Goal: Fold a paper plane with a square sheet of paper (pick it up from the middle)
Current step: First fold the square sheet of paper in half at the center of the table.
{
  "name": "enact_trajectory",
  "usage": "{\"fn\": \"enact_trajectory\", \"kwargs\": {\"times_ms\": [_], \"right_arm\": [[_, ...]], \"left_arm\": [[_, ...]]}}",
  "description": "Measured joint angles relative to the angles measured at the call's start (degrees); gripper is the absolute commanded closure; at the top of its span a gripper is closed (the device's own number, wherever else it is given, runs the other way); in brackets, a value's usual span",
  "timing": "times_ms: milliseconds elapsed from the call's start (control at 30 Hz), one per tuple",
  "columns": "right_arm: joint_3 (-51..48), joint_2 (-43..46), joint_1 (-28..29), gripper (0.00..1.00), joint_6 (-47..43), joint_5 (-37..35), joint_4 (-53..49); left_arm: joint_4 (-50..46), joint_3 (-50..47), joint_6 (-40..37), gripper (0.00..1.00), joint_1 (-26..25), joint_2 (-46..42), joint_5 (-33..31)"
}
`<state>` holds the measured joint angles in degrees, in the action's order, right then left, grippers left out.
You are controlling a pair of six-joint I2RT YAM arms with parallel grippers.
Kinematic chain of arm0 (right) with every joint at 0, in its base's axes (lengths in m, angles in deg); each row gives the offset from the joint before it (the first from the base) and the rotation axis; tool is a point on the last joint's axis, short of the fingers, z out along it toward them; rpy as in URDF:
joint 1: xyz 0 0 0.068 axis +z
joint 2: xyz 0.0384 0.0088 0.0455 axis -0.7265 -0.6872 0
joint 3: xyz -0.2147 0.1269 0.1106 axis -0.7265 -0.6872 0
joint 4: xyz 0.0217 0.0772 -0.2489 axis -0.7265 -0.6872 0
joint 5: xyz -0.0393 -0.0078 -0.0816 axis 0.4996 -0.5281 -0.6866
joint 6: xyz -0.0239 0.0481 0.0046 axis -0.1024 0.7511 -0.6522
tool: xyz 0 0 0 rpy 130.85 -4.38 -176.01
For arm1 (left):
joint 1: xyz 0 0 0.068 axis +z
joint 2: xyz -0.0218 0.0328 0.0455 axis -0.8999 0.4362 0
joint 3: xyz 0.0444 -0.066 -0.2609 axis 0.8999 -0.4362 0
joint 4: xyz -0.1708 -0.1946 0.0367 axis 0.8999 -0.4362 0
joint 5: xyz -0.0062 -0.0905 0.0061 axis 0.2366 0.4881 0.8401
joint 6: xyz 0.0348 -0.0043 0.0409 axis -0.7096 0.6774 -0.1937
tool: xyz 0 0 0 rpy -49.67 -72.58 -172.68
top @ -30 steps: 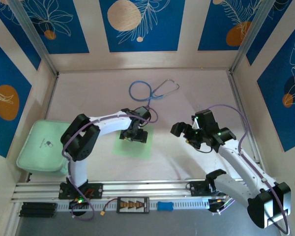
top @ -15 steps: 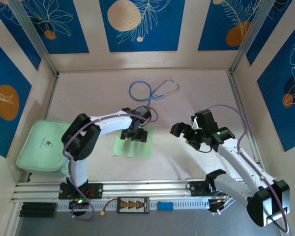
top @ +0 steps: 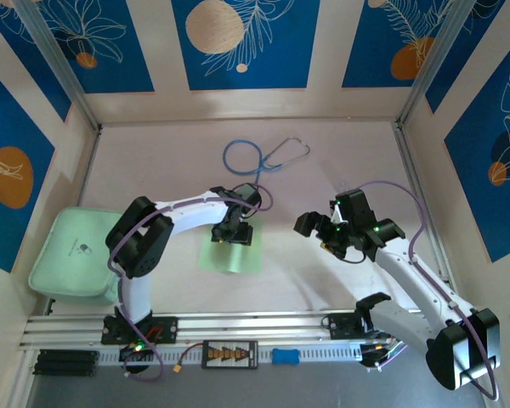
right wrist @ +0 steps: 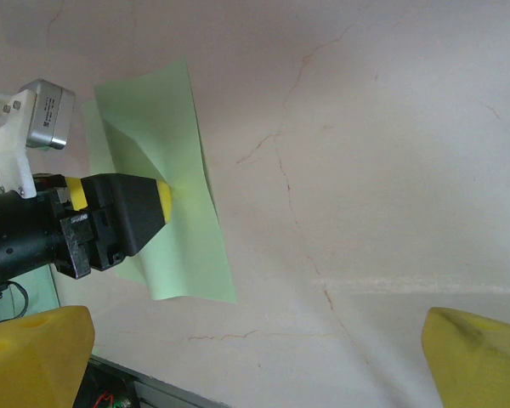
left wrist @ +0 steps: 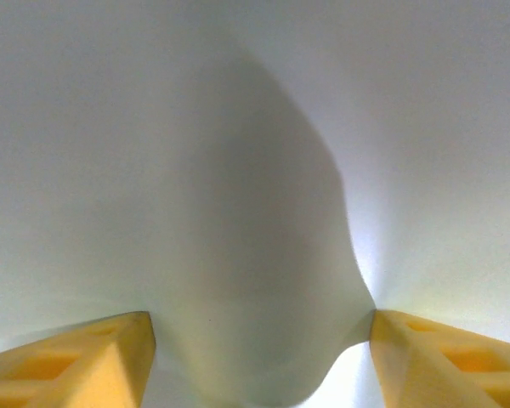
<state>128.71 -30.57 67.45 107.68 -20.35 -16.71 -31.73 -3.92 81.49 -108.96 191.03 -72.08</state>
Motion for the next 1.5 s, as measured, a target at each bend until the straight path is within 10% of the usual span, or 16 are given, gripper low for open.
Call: {"fn": "enact_trajectory", "kwargs": {"times_ms": [400, 1500], "right_arm": [[0.87, 0.52, -1.84, 0.01, -0.74, -7.21, -7.76], [-4.15, 15.74, -5.55, 0.08, -4.22, 11.93, -1.36]], "left_arm": [[7.3, -6.08, -0.48, 0.68, -0.07, -7.48, 6.84], [37.57, -12.2, 14.25, 0.66, 0.44, -12.28, 38.21]]}}
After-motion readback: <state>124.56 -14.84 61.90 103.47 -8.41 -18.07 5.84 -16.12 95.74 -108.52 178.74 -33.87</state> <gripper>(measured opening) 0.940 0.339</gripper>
